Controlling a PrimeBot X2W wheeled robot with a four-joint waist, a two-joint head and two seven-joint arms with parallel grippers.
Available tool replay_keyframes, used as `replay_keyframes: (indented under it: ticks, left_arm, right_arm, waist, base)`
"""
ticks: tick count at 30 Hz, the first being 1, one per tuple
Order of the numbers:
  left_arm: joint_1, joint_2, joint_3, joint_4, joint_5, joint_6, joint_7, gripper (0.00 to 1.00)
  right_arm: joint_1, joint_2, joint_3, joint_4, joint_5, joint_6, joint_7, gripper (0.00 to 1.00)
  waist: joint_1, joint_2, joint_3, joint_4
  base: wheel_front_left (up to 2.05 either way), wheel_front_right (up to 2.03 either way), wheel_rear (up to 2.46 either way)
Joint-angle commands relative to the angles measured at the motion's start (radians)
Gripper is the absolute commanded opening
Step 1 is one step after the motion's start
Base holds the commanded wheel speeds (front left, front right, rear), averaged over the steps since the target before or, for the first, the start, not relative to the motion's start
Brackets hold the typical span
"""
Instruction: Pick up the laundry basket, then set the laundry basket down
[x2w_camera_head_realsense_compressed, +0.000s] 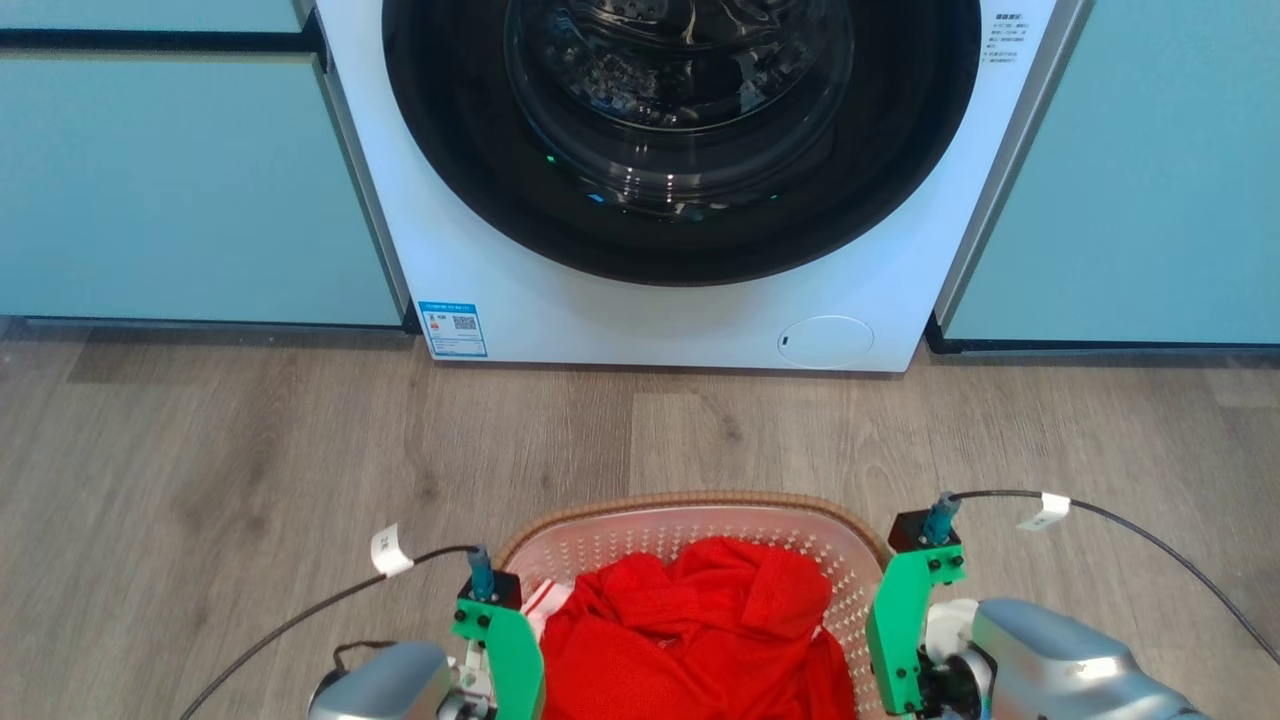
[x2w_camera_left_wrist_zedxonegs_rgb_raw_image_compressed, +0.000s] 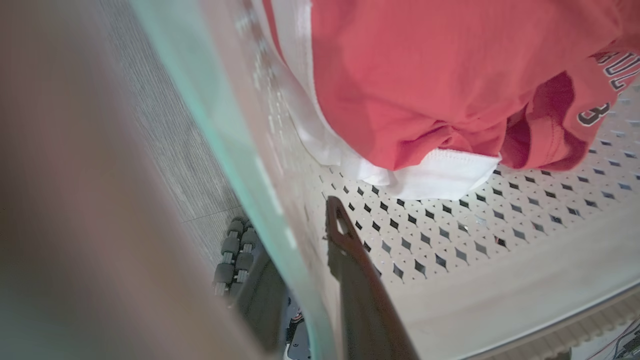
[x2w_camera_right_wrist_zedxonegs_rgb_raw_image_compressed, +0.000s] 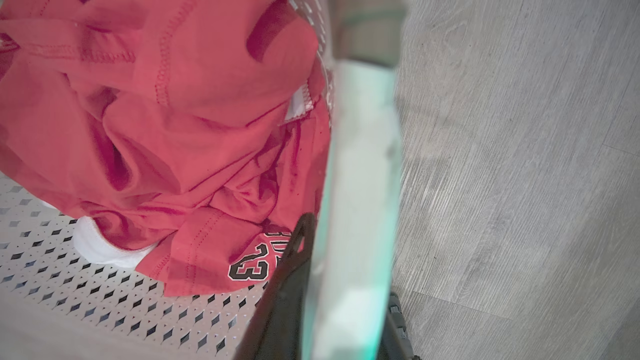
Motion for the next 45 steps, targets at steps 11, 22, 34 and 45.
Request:
replay_keyframes:
  ticks: [11, 22, 34, 45]
  left_arm:
    - [-0.072, -0.002, -0.027, -0.011, -0.013, -0.024, -0.016, 0.00]
    - [-0.073, -0.002, -0.043, -0.013, -0.029, -0.024, -0.010, 0.00]
    - [-0.076, -0.002, -0.053, -0.011, -0.042, -0.024, 0.000, 0.00]
    - [-0.077, -0.002, -0.058, -0.012, -0.048, -0.024, 0.000, 0.00]
  right_arm:
    - [-0.013, -0.004, 0.009, -0.011, 0.017, 0.007, 0.002, 0.00]
    - [-0.011, -0.001, 0.012, -0.004, 0.025, 0.007, 0.007, 0.00]
    - [-0.007, 0.004, 0.015, 0.001, 0.030, 0.007, 0.017, 0.00]
    - [-0.006, 0.004, 0.016, 0.006, 0.033, 0.007, 0.025, 0.00]
  waist:
    - [0.0001, 0.0000, 0.004, -0.008]
    - [0.0001, 0.0000, 0.005, -0.009]
    - [0.0001, 0.0000, 0.002, -0.010]
    - [0.0001, 0.0000, 0.001, -0.012]
  base:
    - [0.00, 0.00, 0.00]
    - [0.00, 0.00, 0.00]
    - [0.00, 0.00, 0.00]
    - [0.00, 0.00, 0.00]
